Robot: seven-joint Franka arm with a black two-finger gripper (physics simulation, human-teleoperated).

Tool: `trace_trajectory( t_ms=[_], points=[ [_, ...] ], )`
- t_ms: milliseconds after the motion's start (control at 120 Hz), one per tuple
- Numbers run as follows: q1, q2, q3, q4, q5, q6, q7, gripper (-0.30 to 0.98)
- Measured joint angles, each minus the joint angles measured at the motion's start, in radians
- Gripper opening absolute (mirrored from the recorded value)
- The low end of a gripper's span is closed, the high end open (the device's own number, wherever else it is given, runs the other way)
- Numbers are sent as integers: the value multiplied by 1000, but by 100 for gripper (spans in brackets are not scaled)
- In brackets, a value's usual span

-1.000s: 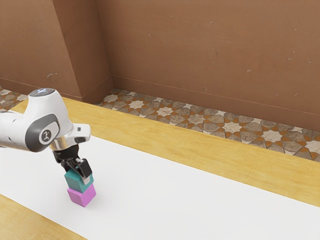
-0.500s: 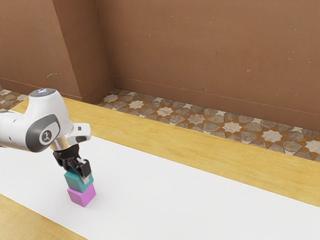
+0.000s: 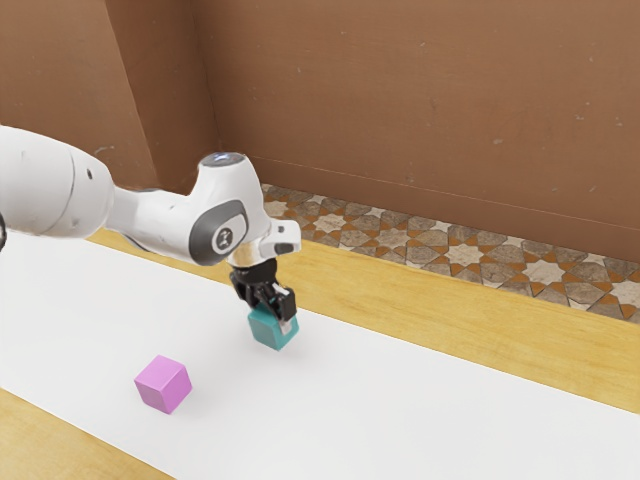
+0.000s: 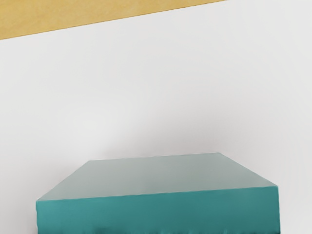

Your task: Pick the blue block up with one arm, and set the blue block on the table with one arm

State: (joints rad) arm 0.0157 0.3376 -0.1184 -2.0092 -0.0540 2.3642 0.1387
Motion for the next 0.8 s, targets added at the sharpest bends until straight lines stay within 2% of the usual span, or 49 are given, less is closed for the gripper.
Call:
trace_trajectory(
  t_ms=[233,492,800],
  points=[
    [-2,26,-3,13,-28,6,2,33],
    [-2,25,-4,13,-43,3,21,56],
    [-4,-108,15,46,-42,-71,34,66]
  ],
)
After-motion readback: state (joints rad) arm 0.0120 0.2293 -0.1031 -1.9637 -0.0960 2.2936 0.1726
